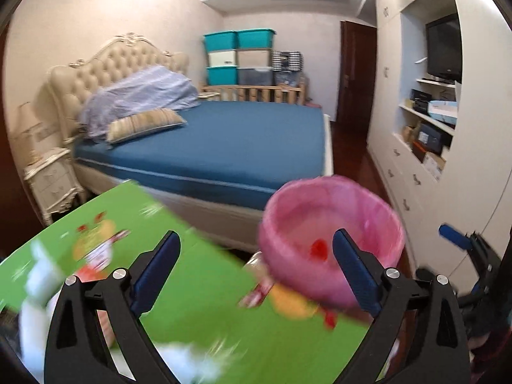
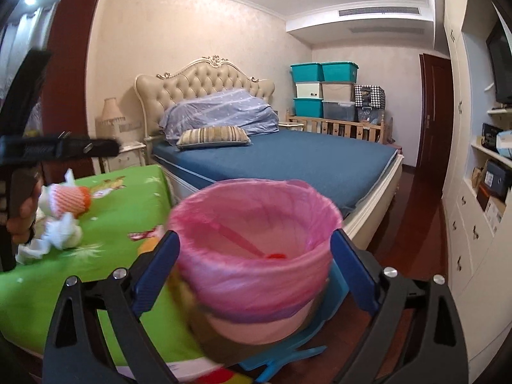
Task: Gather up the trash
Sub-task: 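Move both tools back over the table toward the remaining trash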
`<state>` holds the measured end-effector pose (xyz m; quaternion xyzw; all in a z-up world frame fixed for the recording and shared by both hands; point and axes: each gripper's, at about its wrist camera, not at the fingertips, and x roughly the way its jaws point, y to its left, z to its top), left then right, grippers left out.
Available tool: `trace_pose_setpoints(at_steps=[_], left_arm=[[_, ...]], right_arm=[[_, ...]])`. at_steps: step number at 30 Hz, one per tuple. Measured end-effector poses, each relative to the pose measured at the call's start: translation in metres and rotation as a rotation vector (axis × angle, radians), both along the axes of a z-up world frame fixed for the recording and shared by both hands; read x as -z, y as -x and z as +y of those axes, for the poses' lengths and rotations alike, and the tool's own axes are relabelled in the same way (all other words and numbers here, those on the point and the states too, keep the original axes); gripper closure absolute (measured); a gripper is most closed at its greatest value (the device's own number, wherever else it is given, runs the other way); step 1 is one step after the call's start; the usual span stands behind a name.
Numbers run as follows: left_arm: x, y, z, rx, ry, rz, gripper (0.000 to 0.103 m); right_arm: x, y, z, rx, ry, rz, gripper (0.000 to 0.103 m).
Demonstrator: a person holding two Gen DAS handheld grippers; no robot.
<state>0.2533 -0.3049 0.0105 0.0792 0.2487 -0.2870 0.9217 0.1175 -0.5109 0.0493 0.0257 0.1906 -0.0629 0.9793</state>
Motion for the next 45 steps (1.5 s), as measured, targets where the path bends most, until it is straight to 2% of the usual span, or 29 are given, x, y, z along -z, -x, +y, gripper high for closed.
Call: trace_pose_setpoints(at_steps=[4,6,9,13,15,19,23,26,30,36,41,45], left_arm=[[0.009,0.036,0.06,-0.043,0.007,0.006,0.013],[0.013,0.056,0.092,-0.071,0.012,0.015,0.013],[0.017,0.081,0.134,-0.119,0.02,0.008,0.013],[0.016,0.119,0.196,-0.204,0.036,-0.024,0.013],[0.018,0.138,0.229,-0.275,0.01,-0.06,0.013],[0.027,0.162,0.279,-0.414,-0.033,-0.074,0.013],[0.048,0.181,0.327,-0.539,-0.102,-0.062,0.013],[0.058,0.184,0.347,-0.594,-0.108,-0.027,0.013],[0.064,0.185,0.367,-0.625,-0.056,0.016,0.013],[0.064,0.185,0.366,-0.62,-0.062,0.005,0.013],[0.07,0.18,0.372,-0.638,-0.051,0.031,0.013],[0.069,0.176,0.374,-0.633,-0.029,0.049,0.013]], right_arm=[[-0.002,0.007,0.037,-0.06,-0.052,0.009,0.011],[-0.003,0.007,0.059,-0.084,-0.043,0.009,0.011],[-0.006,0.004,0.092,-0.125,-0.043,0.011,0.011],[-0.005,-0.008,0.128,-0.176,-0.095,0.054,0.011],[-0.004,-0.014,0.142,-0.192,-0.108,0.076,0.011],[0.003,-0.02,0.173,-0.245,-0.116,0.119,0.011],[0.011,-0.025,0.206,-0.303,-0.062,0.186,0.011],[0.015,-0.03,0.236,-0.35,-0.025,0.216,0.011],[0.016,-0.033,0.274,-0.417,0.028,0.224,0.011],[0.024,-0.051,0.307,-0.447,0.065,0.293,0.017],[0.031,-0.059,0.326,-0.463,0.117,0.338,0.028],[0.035,-0.064,0.328,-0.474,0.112,0.367,0.035]])
